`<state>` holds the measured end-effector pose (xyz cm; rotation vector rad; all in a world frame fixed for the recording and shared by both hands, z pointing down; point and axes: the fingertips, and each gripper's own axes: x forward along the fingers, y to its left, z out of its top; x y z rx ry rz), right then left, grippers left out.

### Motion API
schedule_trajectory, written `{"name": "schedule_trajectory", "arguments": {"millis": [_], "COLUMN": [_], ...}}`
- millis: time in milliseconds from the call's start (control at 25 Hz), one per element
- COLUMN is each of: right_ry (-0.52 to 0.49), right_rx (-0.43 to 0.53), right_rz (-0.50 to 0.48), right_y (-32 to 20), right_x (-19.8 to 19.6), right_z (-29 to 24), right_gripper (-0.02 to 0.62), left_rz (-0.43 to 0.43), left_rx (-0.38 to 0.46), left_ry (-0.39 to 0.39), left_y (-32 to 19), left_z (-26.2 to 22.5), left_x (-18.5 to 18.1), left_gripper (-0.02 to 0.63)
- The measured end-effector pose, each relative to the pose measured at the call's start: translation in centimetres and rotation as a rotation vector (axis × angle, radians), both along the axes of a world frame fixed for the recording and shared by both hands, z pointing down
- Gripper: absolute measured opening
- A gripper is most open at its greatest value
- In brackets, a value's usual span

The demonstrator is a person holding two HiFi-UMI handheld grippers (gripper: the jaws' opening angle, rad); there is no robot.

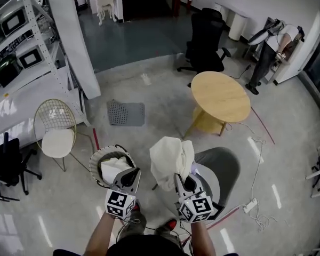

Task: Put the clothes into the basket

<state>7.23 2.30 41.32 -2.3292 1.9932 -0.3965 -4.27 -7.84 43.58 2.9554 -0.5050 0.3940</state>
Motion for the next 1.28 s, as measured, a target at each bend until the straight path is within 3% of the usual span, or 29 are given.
{"name": "schedule_trajectory", "arguments": {"millis": [760, 1280], "right_ry": [-0.021, -0.042], "right_rx": [-0.022, -0.155], "right_rz": [-0.336, -0.482], "right_y": [-17.6, -26.4], "right_x": [-14.0, -20.4], "right_z": [3.0, 10.5], "right_gripper": [0.084, 0.085], "left_rz": [-0.34, -0.482], "left_rx": [-0.03, -0.125], "left_ry": [-0.048, -0.07], "left_y": [-12.2, -18.1], "left_z": [3.1, 8.3], "left_x": [-17.2, -23.1], "left_gripper": [0.008, 0.008]}}
